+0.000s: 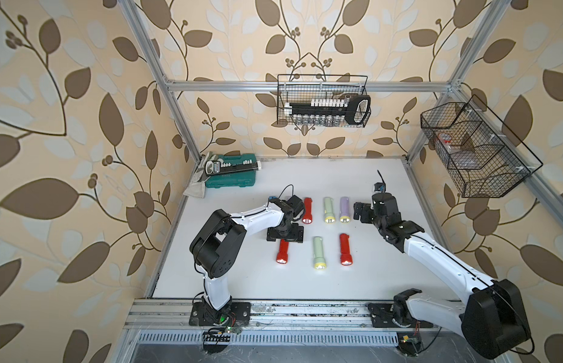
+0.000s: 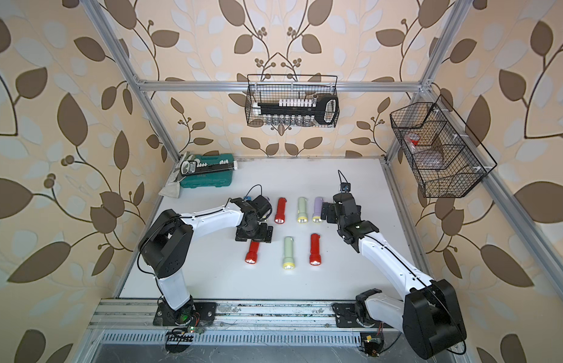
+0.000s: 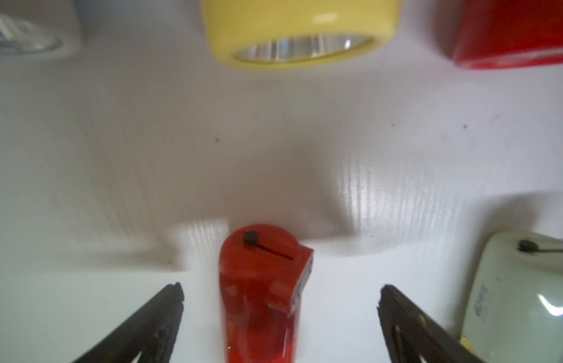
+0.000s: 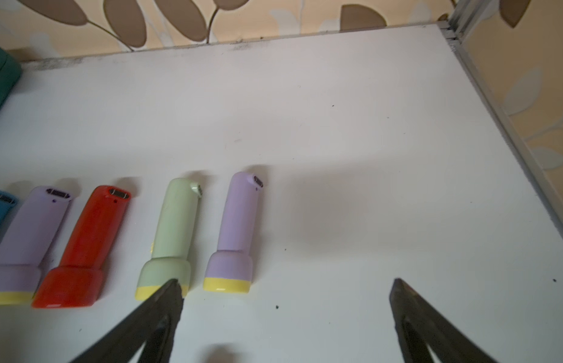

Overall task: Close the plug at the bottom of the flashlight
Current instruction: Place the flashlight at the center of the board, then reset both arms

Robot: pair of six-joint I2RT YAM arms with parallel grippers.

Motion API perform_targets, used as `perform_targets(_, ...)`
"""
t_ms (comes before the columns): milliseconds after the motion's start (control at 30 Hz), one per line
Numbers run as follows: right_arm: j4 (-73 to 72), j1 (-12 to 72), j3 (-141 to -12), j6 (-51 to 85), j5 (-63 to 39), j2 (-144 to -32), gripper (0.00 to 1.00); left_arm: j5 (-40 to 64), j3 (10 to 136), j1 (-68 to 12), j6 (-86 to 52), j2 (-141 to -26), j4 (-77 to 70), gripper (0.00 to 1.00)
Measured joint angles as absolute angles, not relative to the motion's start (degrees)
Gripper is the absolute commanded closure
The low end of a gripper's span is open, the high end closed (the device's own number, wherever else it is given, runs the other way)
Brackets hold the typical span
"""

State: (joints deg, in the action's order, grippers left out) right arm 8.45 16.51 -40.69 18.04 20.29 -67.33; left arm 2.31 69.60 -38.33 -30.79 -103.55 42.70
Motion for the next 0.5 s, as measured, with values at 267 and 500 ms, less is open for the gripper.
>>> perform_targets(267,-1.8,12.0,-37.4,12.5,30.7,-72.6,0.02,-6.7,77.0,-38.3,-25.4,-95.1,44.8,0.01)
perform_targets(500,-16.4,10.0,-31.7,7.0,32.8,-79.2,0.02,-13.7,77.4,-32.9,-15.1,-85.7,37.8,0.01)
